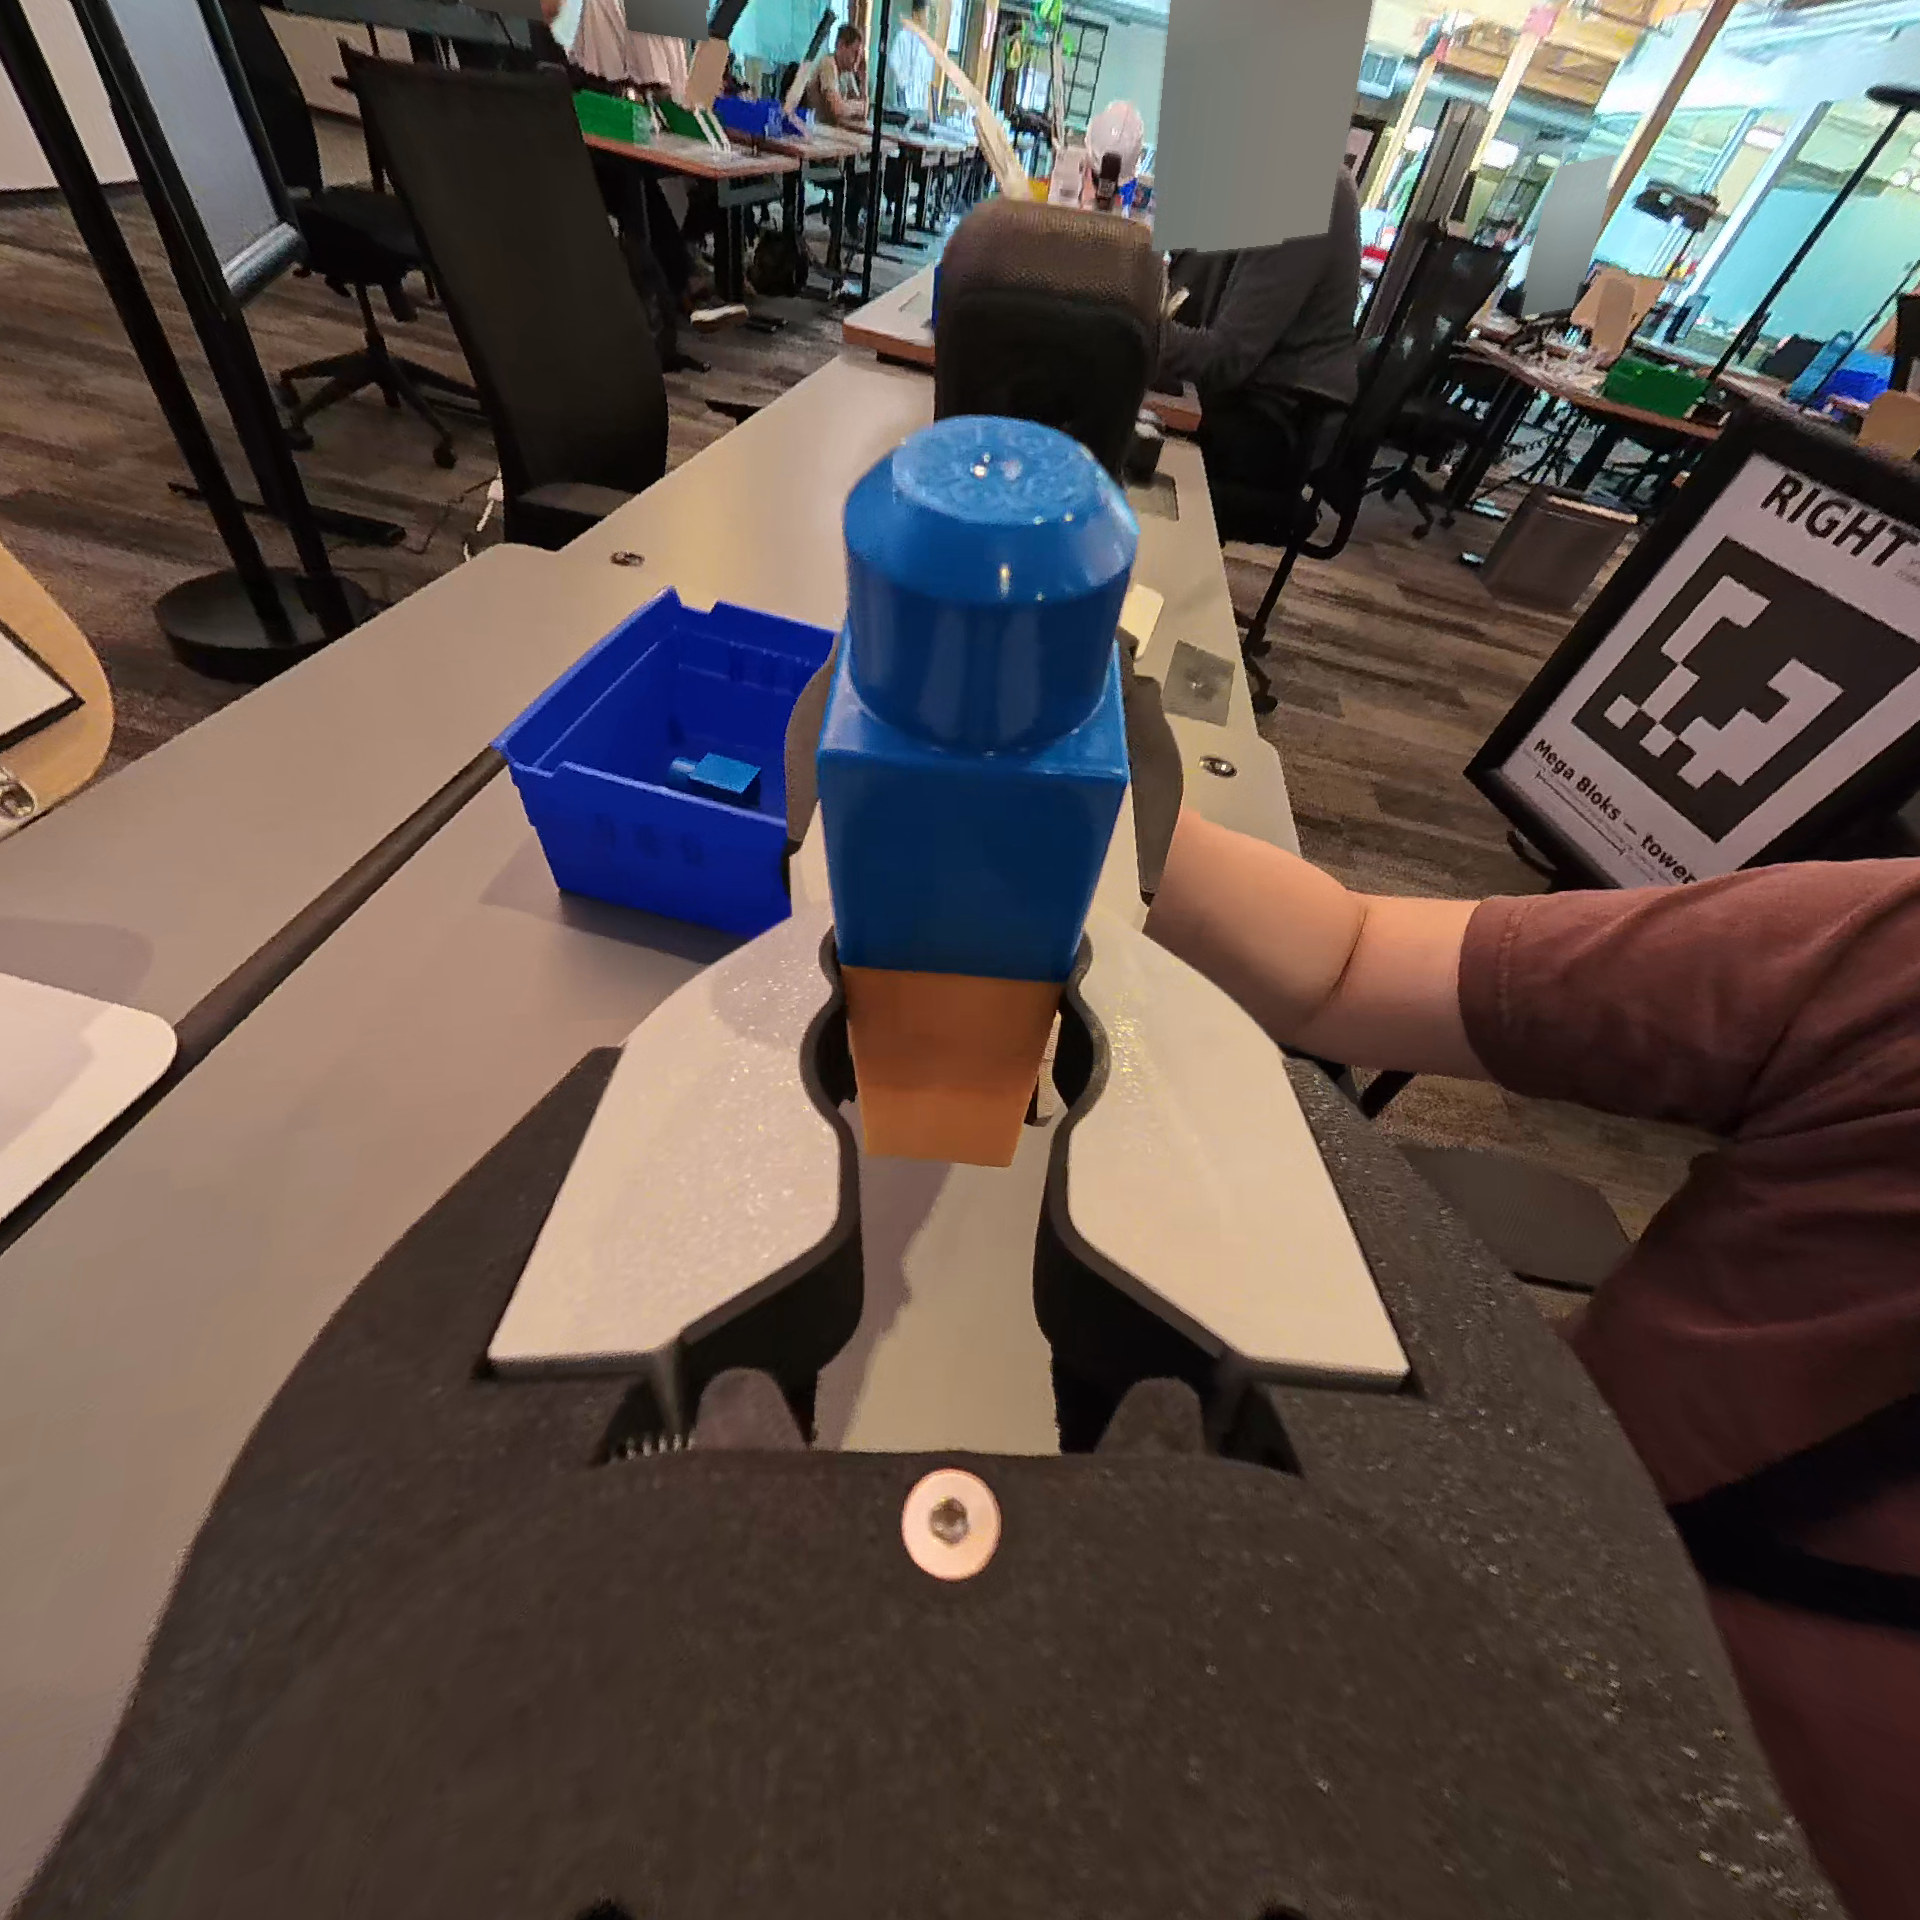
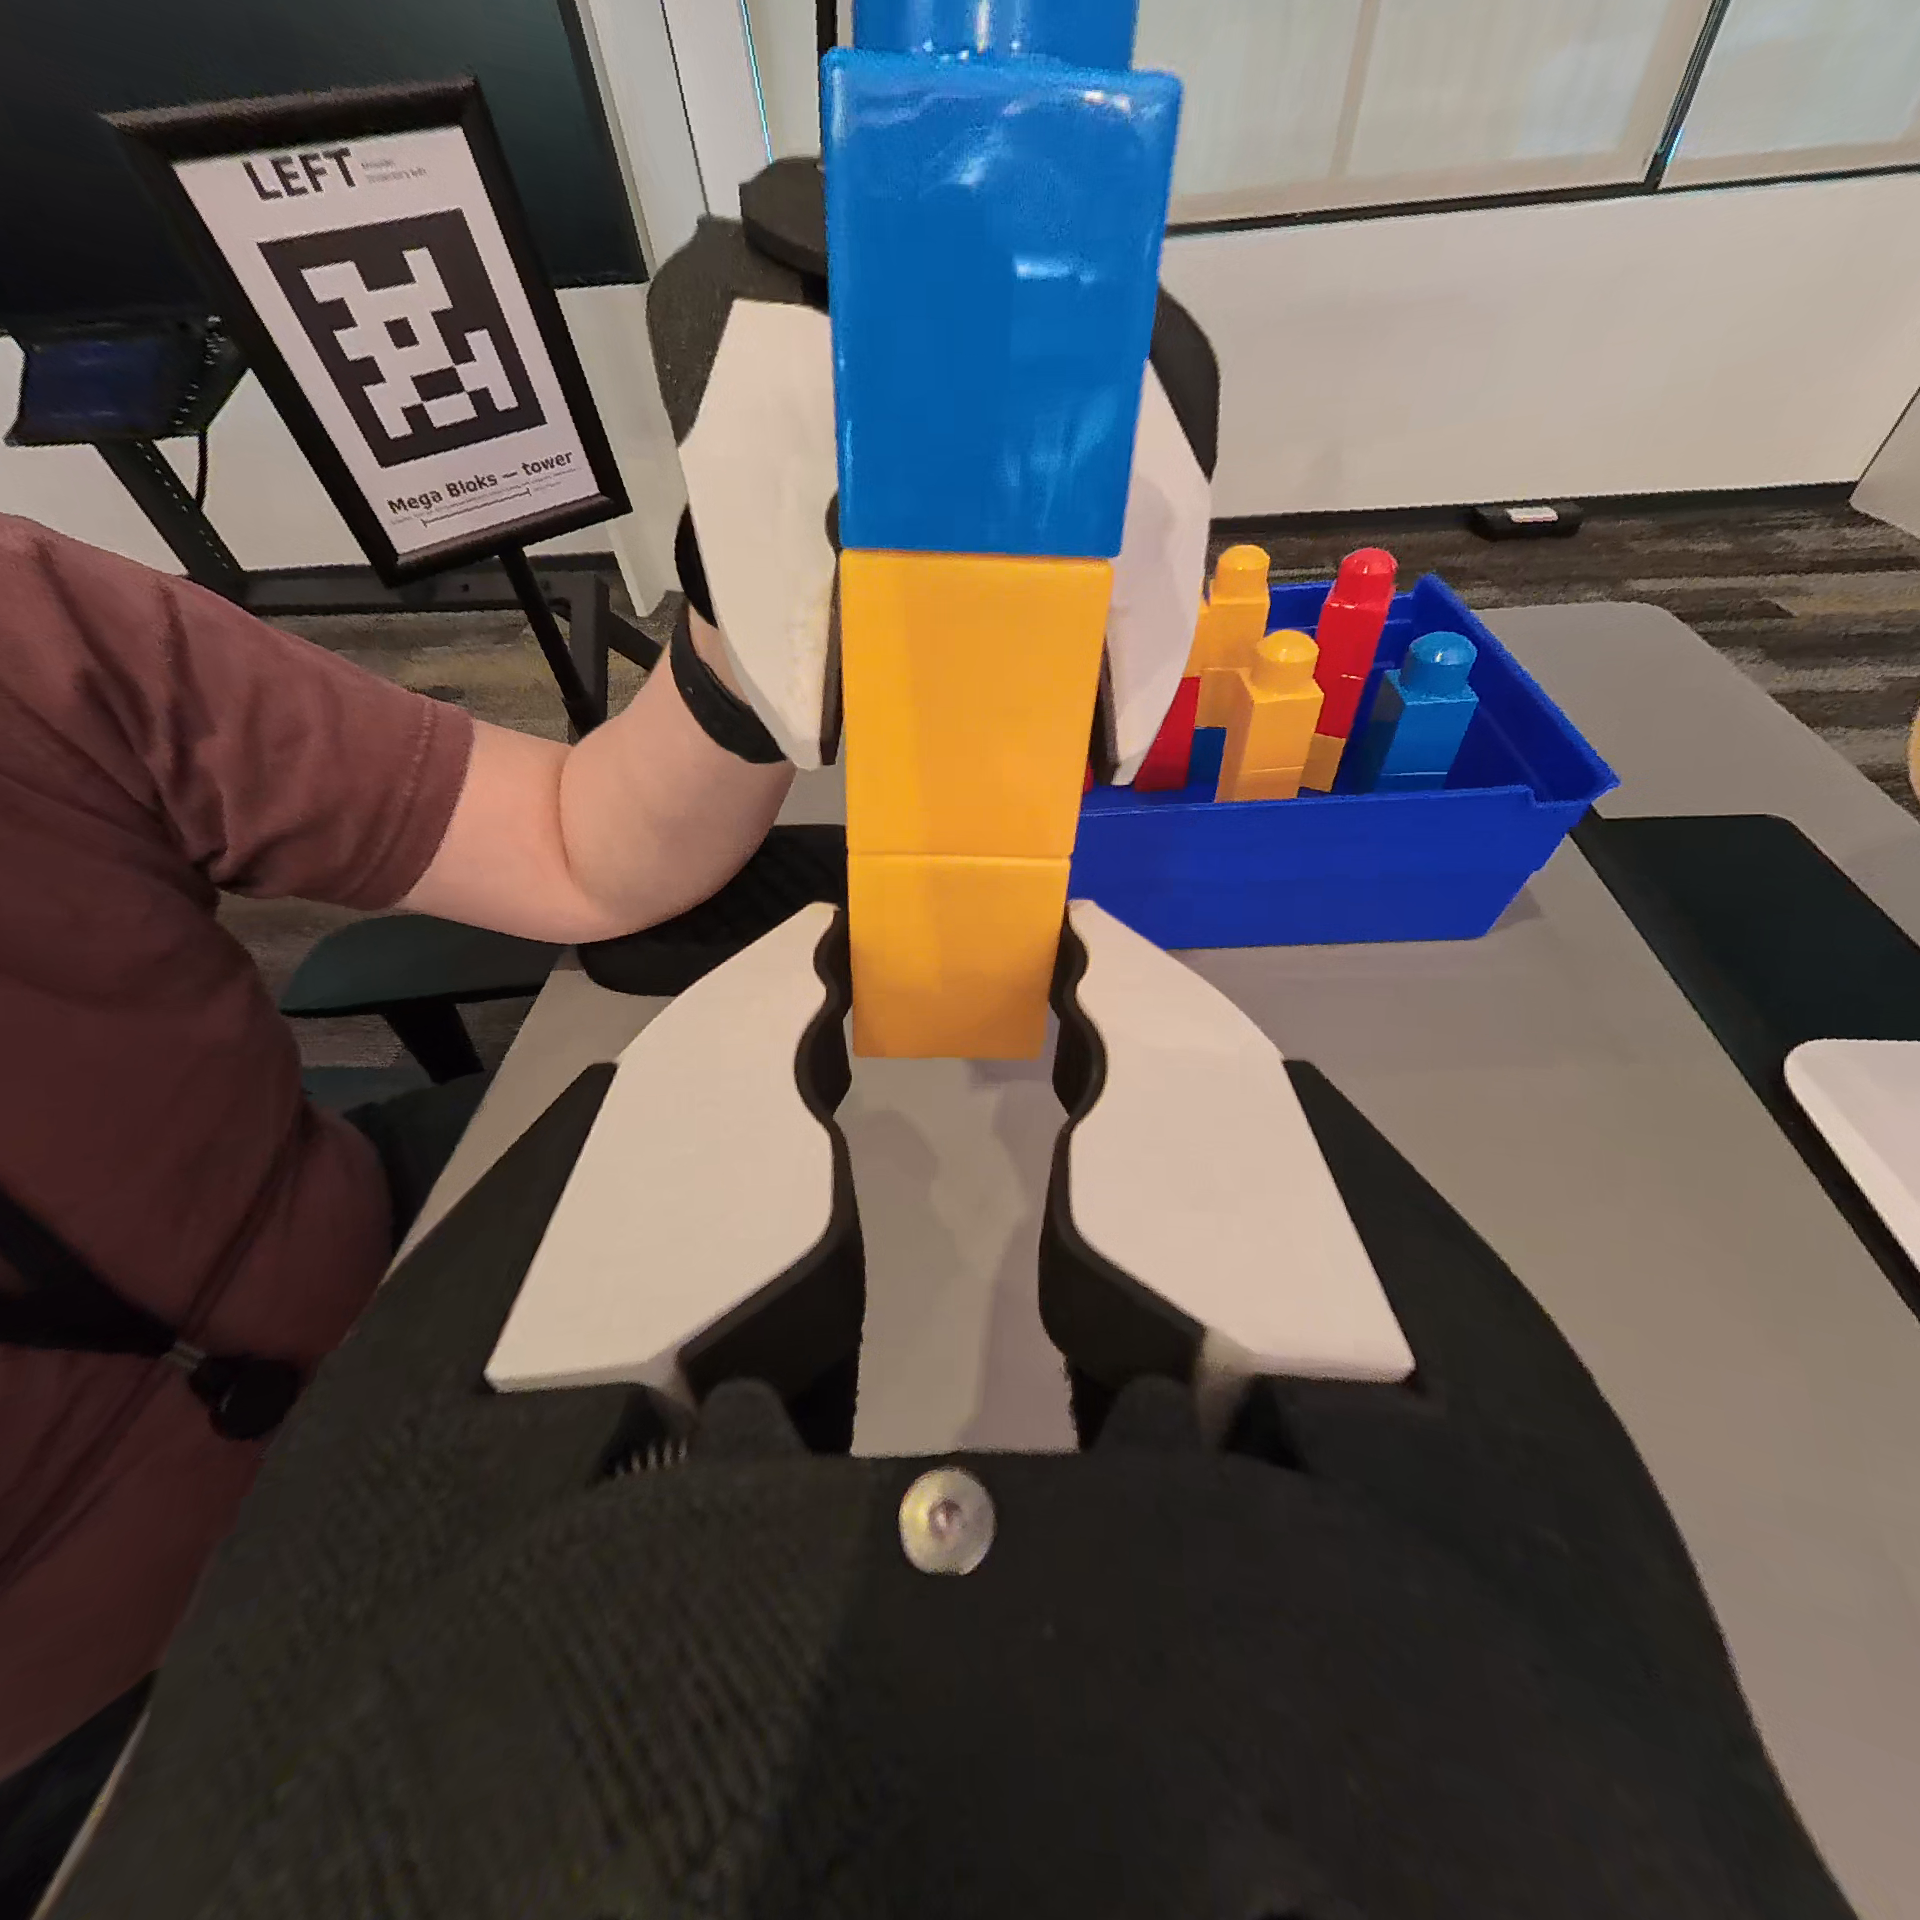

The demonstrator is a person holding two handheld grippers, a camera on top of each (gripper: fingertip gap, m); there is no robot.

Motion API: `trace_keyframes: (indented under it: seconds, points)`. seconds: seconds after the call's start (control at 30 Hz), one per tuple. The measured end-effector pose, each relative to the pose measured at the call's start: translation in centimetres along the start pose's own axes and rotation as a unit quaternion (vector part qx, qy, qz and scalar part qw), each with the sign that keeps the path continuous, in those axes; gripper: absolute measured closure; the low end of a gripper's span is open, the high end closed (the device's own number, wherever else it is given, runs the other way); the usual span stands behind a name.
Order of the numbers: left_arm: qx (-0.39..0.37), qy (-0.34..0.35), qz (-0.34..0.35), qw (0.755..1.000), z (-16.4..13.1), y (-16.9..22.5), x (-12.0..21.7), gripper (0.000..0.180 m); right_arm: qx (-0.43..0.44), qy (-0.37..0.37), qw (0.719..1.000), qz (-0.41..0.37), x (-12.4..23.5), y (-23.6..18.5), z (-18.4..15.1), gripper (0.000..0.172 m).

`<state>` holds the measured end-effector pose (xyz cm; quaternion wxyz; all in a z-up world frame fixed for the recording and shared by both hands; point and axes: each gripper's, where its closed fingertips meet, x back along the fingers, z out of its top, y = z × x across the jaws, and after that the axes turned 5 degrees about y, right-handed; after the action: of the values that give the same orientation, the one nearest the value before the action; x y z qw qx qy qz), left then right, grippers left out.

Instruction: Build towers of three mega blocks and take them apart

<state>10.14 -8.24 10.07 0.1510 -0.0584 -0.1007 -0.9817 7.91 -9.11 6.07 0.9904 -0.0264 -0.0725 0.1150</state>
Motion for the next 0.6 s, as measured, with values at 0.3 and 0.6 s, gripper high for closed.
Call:
trace_keyframes:
  seconds: [0.3,0.6]
  points:
    - [0.004,0.13,0.028,0.991,4.5,-0.5,2.8,0.145,-0.012,-0.122,0.992,-0.029,0.7,0.1,-3.1,0.135]
    - [-0.026,0.053,0.073,0.996,3.4,-1.0,7.7,0.144,-0.094,-0.218,0.882,-0.408,21.6,7.2,-4.7,0.134]
